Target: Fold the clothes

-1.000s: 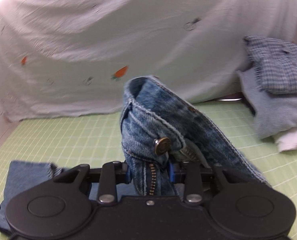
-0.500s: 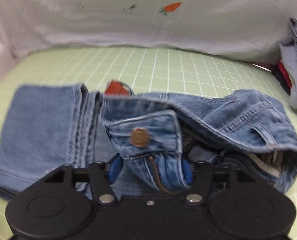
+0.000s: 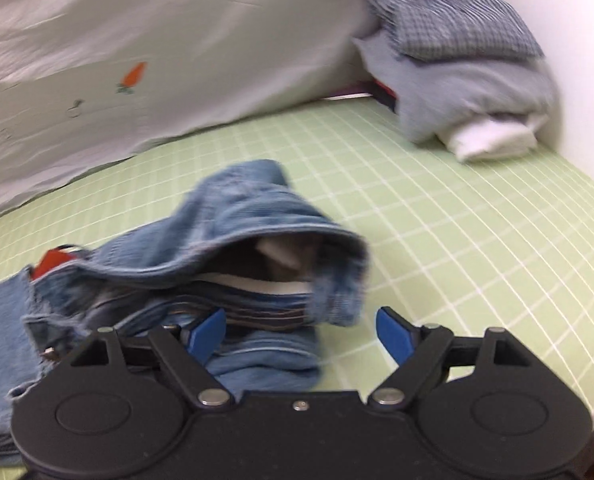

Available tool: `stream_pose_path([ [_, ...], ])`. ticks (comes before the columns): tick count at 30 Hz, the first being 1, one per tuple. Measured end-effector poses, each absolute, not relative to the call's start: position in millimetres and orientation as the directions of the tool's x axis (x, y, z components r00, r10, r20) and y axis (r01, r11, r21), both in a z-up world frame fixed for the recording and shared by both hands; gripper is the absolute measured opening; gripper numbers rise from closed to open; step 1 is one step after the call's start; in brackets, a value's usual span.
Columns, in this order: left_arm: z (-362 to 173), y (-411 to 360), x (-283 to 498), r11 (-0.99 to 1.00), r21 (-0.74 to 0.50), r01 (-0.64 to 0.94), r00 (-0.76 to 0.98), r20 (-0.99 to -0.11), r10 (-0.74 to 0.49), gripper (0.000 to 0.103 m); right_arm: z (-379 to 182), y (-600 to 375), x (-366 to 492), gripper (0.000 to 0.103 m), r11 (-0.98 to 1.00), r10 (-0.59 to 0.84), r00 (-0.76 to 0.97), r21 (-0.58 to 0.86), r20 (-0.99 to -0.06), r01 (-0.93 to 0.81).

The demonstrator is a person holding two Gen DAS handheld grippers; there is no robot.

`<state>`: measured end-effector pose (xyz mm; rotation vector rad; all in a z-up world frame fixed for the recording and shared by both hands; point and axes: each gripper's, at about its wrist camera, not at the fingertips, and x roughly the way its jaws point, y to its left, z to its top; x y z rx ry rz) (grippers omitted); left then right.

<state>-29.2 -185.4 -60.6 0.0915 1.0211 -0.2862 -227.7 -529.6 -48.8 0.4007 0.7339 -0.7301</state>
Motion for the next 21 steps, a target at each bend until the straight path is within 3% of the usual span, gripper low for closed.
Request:
stream_pose_path([
  [10,-65.2,-186.7,-42.3,0.979,-0.031,0.200,0.497,-0.858,-0.129,0.103,-69.7,-593.1,-220.3,0.079,0.678,-0.386,0.555,0.181,-0.737,0.713],
  [12,-65.8,-182.4,-44.2,0.984,-0.029,0.178,0.498,-0.859,-0.115,0.103,-69.6,-600.3,-214.8,0.050,0.699,-0.335,0.596,0.231,-0.730,0.677],
  [15,-65.2,-174.8,-46.2,0.989,-0.027,0.146,0.498,-0.862,-0.097,0.103,-60.5,-599.1,-204.9,0.025,0.735,-0.301,0.640,0.256,-0.707,0.628],
  [17,-64.9,-170.2,-47.5,0.991,-0.033,0.133,0.496,-0.863,-0.095,0.103,-49.1,-595.2,-199.2,0.015,0.756,-0.284,0.680,0.279,-0.676,0.593],
  [21,-65.1,-162.5,-47.3,0.991,-0.035,0.126,0.488,-0.868,-0.092,0.103,-25.0,-583.0,-181.9,0.011,0.790,-0.232,0.765,0.343,-0.601,0.509],
])
